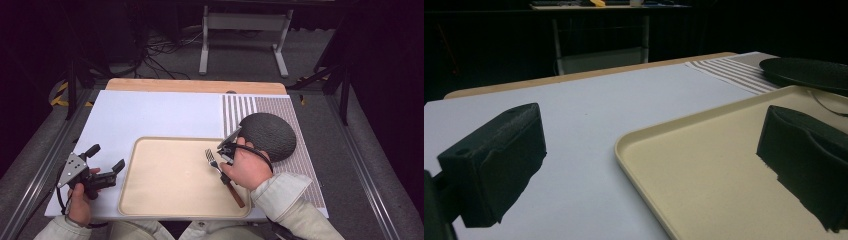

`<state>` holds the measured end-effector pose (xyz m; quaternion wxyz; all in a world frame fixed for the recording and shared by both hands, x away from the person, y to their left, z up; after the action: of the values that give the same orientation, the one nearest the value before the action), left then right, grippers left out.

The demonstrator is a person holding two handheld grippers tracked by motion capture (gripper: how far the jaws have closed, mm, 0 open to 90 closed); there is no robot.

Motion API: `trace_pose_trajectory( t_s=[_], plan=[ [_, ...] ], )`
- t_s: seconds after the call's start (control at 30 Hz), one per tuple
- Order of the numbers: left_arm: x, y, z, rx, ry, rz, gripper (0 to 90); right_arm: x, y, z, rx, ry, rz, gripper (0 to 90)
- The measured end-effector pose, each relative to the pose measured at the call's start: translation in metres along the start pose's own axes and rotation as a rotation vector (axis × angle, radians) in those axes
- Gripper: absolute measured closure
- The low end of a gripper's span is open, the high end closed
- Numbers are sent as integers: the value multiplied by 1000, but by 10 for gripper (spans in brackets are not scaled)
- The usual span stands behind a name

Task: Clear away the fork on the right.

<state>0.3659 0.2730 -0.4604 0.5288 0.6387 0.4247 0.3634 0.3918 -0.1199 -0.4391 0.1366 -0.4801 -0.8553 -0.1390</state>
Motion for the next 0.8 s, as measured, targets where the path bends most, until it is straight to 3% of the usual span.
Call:
trace_pose_trajectory(
  t_s=[0.8],
  plan=[
    [0,0,0,0,-1,1,1,-2,0,13,30,19,46,775]
  ],
)
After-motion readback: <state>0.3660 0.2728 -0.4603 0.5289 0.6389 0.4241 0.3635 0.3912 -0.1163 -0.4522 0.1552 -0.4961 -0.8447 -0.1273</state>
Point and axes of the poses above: each handheld gripper's, and its own axes: z roughly forward along the jaws, y roughly out of its top, x roughly to its left, the point moved 4 cm from there along z, roughly forward along the jaws, and after that the axes turned 10 degrees about y, right-handed, at the moved point
